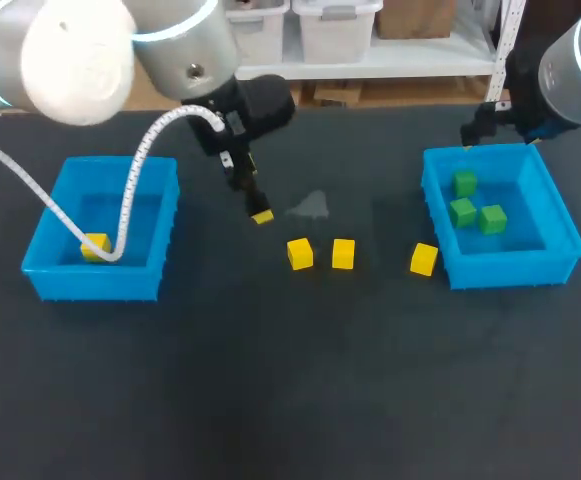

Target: Put the green cubes in the right bin and the yellow cubes in the left bin.

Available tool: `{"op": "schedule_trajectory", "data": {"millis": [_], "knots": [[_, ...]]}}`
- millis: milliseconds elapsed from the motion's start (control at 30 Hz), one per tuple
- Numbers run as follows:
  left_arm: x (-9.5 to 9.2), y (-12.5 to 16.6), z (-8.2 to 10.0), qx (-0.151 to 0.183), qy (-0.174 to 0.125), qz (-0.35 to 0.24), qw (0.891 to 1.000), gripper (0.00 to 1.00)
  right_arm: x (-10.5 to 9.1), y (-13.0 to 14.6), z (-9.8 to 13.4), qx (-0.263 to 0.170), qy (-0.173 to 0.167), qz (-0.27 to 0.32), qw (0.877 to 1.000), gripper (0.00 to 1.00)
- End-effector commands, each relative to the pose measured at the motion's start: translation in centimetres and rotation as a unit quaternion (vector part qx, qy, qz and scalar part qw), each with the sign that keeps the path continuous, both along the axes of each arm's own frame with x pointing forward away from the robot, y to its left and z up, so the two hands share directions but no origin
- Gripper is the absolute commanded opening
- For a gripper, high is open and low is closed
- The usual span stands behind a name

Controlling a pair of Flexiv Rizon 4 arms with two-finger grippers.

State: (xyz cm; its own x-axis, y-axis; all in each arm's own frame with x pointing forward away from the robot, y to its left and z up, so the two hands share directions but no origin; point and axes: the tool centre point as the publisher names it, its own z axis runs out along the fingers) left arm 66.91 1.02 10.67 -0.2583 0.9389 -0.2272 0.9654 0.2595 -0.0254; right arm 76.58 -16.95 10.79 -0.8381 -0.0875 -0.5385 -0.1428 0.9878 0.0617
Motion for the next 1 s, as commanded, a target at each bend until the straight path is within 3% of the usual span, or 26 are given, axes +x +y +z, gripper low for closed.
{"op": "schedule_trajectory", "data": {"millis": [33,133,600,1000], "knots": [[0.0,-1.3,-1.6,0.006,0.016,-0.004,1.000,1.00,-0.3,0.0,-0.1,-0.001,-0.004,-0.002,1.000,1.00],[-0.1,-2.1,-2.8,-0.005,0.037,0.013,0.999,1.00,-0.3,0.0,-0.1,-0.001,-0.004,-0.002,1.000,1.00],[0.6,-6.1,-7.8,0.041,0.050,0.008,0.998,1.00,-0.3,0.0,-0.1,-0.001,-0.004,-0.002,1.000,1.00],[0.4,-5.6,-11.3,0.086,0.061,0.008,0.994,1.00,-0.3,0.0,-0.1,-0.001,-0.004,-0.002,1.000,1.00]]}}
